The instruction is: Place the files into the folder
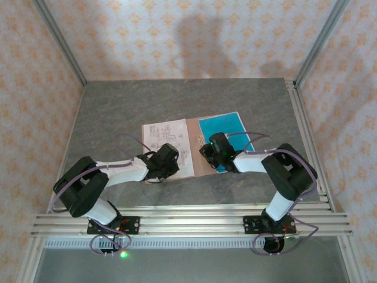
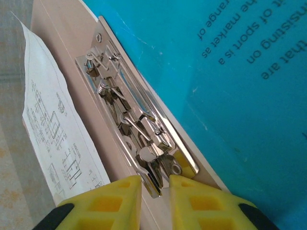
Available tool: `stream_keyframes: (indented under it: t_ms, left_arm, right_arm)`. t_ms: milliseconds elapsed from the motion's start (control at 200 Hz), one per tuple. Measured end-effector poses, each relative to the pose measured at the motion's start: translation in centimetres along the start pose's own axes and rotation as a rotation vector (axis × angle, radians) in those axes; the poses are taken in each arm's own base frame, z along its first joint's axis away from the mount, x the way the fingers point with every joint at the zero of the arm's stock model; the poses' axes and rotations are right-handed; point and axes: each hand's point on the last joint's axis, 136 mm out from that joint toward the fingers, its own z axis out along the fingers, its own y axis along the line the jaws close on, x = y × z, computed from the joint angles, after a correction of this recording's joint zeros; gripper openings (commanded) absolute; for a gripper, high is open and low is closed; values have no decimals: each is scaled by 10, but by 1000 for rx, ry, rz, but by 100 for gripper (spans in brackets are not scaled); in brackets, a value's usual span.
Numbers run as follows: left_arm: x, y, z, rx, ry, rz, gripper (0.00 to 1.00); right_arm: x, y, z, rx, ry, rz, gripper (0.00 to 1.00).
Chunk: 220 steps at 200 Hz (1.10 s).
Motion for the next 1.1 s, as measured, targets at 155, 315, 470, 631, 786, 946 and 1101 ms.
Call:
stream_keyframes:
  t_ms: [155, 315, 470, 631, 786, 946, 1101]
  left_arm:
    - [0, 0, 0, 0, 0, 0, 0]
    - [0, 0, 0, -1, -1, 1, 0]
    - [1, 0, 0, -1, -4, 5, 0]
    - [1, 0, -1, -3, -4, 2, 0]
    - [1, 6, -3, -4, -16, -26, 0]
    - [1, 11, -5, 5, -29, -62, 0]
    - [1, 12, -4, 14, -36, -83, 0]
  right_arm:
    - [-1, 3, 0, -11, -3, 10, 19]
    - [-1, 3, 2, -15, -5, 20, 14]
    - [-2, 3, 3, -20, -7, 38, 3]
    - [-2, 4, 3, -21, -10, 45, 0]
    - [-2, 1, 3, -11, -3, 49, 0]
    - [-4, -3, 3, -6, 22, 52, 0]
    - [-4, -7, 6, -1, 42, 45, 0]
